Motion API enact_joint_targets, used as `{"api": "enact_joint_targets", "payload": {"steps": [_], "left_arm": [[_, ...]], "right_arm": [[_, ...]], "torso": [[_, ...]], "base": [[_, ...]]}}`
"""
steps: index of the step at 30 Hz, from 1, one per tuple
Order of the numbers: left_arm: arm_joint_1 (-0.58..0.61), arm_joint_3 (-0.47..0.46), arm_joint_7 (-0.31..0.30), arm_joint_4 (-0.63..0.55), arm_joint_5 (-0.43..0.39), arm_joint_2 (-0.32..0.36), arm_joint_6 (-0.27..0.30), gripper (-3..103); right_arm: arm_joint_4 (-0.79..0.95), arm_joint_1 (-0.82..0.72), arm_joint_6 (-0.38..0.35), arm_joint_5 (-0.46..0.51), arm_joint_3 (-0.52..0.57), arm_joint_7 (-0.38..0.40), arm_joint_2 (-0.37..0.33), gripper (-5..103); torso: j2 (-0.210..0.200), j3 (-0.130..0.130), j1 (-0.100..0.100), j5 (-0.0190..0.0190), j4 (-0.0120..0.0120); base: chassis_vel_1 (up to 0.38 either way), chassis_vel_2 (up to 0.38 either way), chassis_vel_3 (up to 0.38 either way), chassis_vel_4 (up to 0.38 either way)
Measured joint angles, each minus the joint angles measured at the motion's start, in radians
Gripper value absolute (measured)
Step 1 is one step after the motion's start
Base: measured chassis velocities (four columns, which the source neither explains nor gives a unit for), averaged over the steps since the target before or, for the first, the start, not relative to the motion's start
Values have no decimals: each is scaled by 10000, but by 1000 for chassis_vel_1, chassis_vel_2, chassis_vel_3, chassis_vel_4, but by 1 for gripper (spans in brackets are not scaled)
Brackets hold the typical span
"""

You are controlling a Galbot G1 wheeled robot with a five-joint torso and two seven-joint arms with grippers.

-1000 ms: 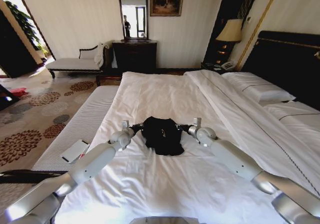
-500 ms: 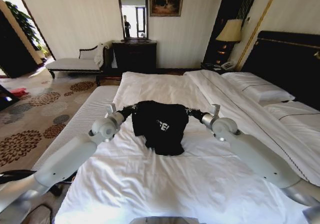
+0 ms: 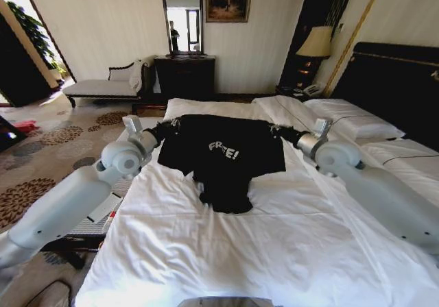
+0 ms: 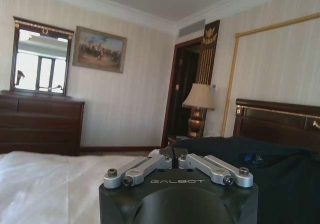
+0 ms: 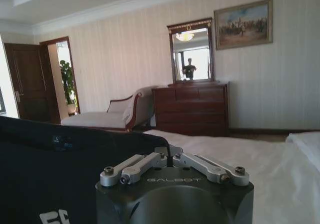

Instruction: Fold the clothes on the bed.

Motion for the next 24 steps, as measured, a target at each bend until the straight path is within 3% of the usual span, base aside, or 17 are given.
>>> {"api": "enact_joint_targets", "payload": {"steps": [8, 24], "left_arm": [[-2038, 816, 0, 316, -674, 19, 83, 0], [-3969, 1277, -1, 809, -1612, -34, 201, 0]], "right_arm": [[29, 1092, -3, 422, -126, 23, -425, 0], [-380, 3488, -5, 1065, -1319, 18, -574, 0]], "torso": [[0, -1, -1, 7, -4], [0, -2, -1, 3, -3]], "base": [[0, 0, 0, 0], [0, 0, 0, 0]]}}
